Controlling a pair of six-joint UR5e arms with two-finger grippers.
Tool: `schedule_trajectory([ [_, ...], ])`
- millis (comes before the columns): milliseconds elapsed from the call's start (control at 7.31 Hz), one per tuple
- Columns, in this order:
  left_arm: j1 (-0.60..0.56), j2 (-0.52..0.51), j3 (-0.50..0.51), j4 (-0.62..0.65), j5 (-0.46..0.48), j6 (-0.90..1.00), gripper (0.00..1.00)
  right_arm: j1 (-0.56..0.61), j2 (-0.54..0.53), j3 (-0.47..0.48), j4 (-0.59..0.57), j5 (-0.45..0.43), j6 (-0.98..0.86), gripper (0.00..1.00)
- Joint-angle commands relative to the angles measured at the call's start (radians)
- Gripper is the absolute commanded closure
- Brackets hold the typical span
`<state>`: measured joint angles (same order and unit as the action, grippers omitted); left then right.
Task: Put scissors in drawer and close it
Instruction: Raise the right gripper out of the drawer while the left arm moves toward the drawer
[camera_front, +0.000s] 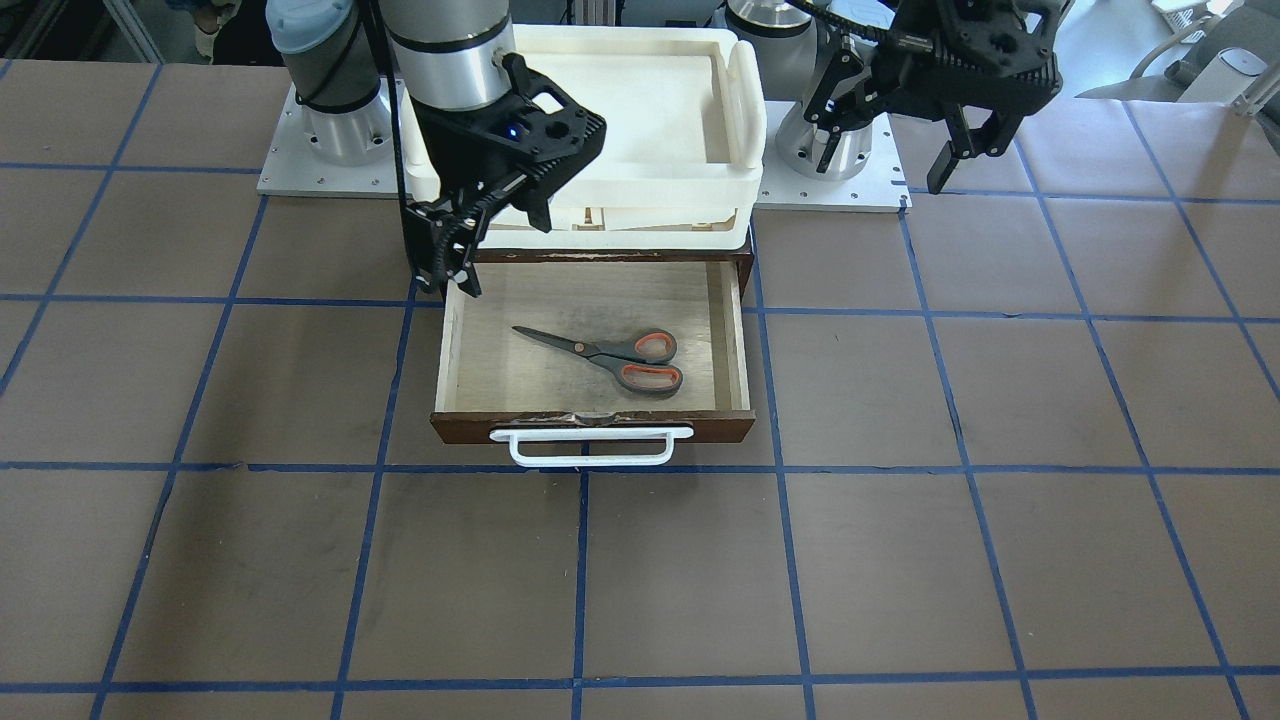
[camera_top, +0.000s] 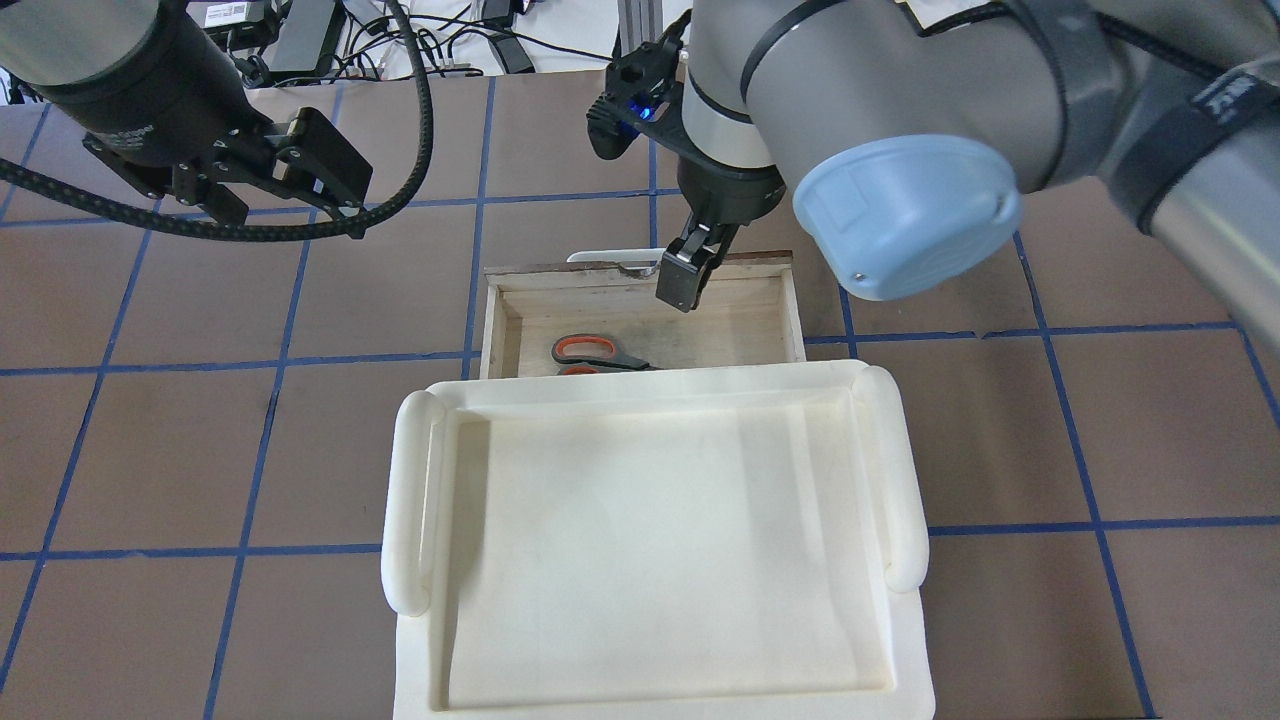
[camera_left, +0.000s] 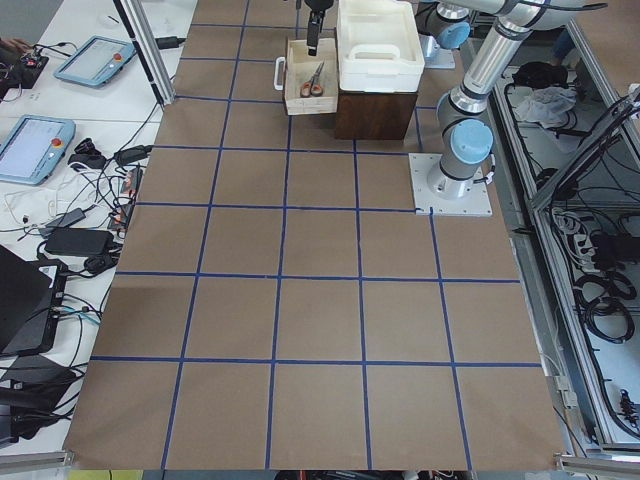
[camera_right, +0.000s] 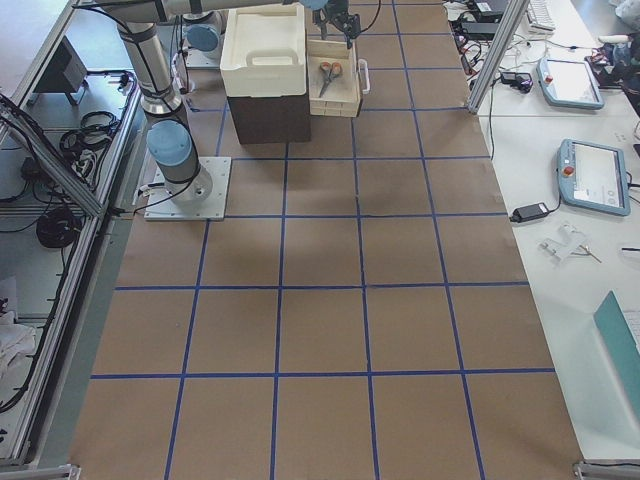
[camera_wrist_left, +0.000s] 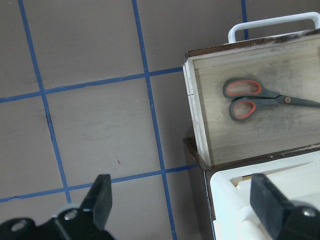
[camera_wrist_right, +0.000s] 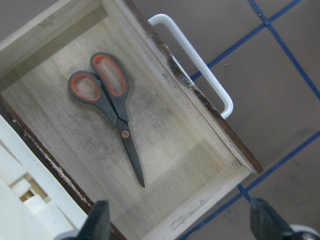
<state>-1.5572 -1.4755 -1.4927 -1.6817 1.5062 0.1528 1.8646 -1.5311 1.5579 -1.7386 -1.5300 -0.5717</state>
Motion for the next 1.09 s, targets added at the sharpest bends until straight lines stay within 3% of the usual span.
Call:
schedule_trajectory([
  [0, 0.002, -0.034, 0.000, -0.004, 0.014, 0.005, 0.00, -0.098, -0.096, 0.002, 0.022, 0.001, 0.133, 0.00],
  [274, -0.014, -0.101, 0.012, 0.016, 0.011, -0.005, 0.00, -0.181, -0.121, 0.010, 0.022, 0.002, 0.171, 0.00],
  [410, -0.049, -0.155, 0.021, 0.096, 0.018, -0.007, 0.00, -0.186, -0.121, 0.013, 0.021, 0.002, 0.313, 0.00],
  [821, -0.130, -0.265, 0.113, 0.117, 0.035, -0.083, 0.00, -0.189, -0.124, 0.016, 0.027, 0.002, 0.652, 0.00],
  [958, -0.141, -0.334, 0.120, 0.208, 0.029, -0.097, 0.00, -0.194, -0.121, 0.016, 0.025, 0.001, 0.647, 0.00],
])
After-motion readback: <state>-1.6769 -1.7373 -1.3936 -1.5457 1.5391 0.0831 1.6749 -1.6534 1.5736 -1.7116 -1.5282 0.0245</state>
